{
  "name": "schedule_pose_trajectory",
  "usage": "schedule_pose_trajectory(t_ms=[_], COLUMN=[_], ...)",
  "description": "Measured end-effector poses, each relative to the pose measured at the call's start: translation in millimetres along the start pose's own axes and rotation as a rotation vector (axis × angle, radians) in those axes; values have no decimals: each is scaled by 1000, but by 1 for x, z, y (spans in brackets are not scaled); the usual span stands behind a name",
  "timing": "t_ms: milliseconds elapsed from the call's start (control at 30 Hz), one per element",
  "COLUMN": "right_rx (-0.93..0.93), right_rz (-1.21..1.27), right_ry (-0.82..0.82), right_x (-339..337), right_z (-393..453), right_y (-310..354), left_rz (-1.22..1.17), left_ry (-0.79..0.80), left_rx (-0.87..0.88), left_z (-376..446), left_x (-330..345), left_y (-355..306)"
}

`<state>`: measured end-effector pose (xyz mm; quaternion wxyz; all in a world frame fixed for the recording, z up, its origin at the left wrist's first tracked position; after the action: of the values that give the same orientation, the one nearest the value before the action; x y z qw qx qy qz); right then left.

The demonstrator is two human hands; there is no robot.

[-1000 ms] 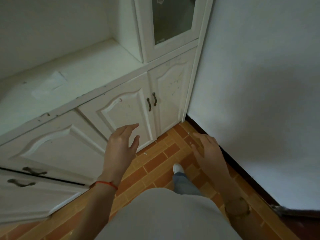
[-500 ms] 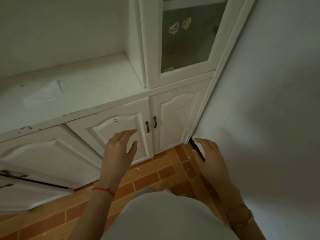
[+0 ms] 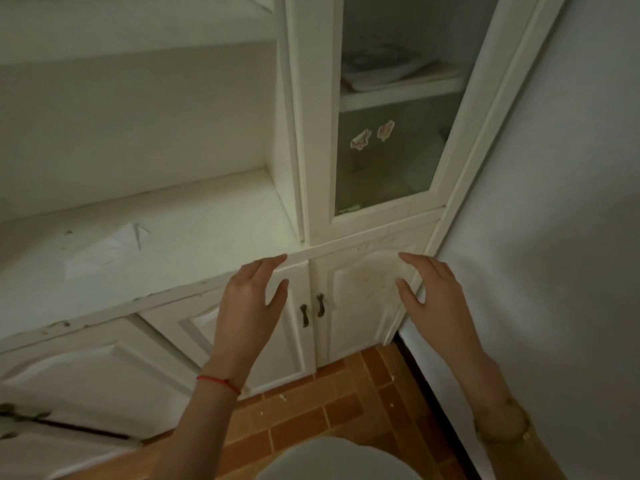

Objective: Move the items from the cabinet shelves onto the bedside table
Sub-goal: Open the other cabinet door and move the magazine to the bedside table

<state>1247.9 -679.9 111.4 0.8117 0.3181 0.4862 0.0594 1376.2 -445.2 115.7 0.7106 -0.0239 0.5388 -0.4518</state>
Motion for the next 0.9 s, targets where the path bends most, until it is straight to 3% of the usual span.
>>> schedule_pose_trajectory(t_ms=[500, 900], right_rx=[-498, -601], right_rz=[154, 365], right_ry=[-490, -560], right_x=[-173, -189], right_z=[207, 255], right_y=[214, 281], left_rz=[-124, -205], left_ry=[-440, -445], left_rx=[219, 244], left_z=[189, 223], left_x=[-112, -114], left_y=[-88, -102])
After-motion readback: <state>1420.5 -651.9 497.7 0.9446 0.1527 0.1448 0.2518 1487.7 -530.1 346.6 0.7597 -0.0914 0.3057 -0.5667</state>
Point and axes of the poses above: each hand's wrist, its own z-axis towards the middle knuckle, its own x-axis out of the palm, y = z × x, the point moved 10 cm from there along z, towards the middle knuckle
